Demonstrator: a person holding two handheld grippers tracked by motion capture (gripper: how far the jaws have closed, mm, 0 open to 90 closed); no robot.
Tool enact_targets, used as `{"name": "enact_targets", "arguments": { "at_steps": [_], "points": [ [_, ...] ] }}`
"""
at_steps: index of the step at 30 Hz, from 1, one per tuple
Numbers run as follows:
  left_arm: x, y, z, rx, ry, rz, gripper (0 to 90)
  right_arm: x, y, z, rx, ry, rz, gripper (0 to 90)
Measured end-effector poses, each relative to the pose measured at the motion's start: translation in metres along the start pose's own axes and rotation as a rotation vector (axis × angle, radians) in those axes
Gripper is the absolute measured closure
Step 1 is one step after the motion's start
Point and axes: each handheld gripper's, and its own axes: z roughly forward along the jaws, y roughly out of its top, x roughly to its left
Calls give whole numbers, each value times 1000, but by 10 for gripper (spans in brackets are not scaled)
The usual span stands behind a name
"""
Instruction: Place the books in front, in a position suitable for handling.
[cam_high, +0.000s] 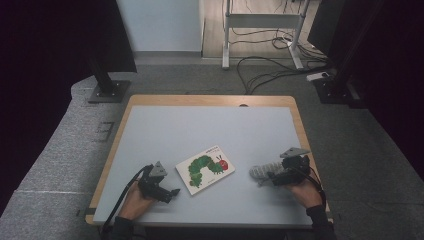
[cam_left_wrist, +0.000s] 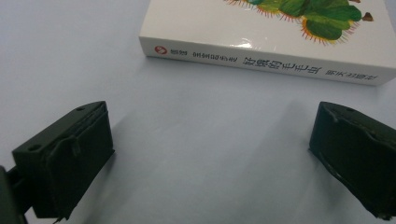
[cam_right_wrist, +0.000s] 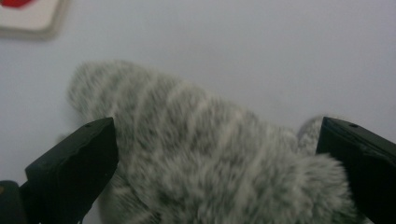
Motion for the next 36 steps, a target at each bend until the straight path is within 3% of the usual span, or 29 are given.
{"name": "enact_targets", "arguments": {
  "at_steps": [6,11,16,20,23,36],
  "points": [
    [0,-2,-1,-3,8,-8,0,-7,-13,12,43,28,29,10],
    [0,-2,-1,-3,8,-8,0,-7,-17,17,56,38,20,162],
    [-1,-2,-1,-5,11,-7,0,-9,-17,15,51,73,18,410],
    [-1,-2,-1,-5,11,-7,0,-7,-17,12,50,65,19,524],
    [-1,-2,-1,-6,11,-7,0,-6,-16,10,45,54,19,558],
    [-1,-2,-1,-6,10,-8,0,2,2,-6,-38,119,6,561]
  ]
}}
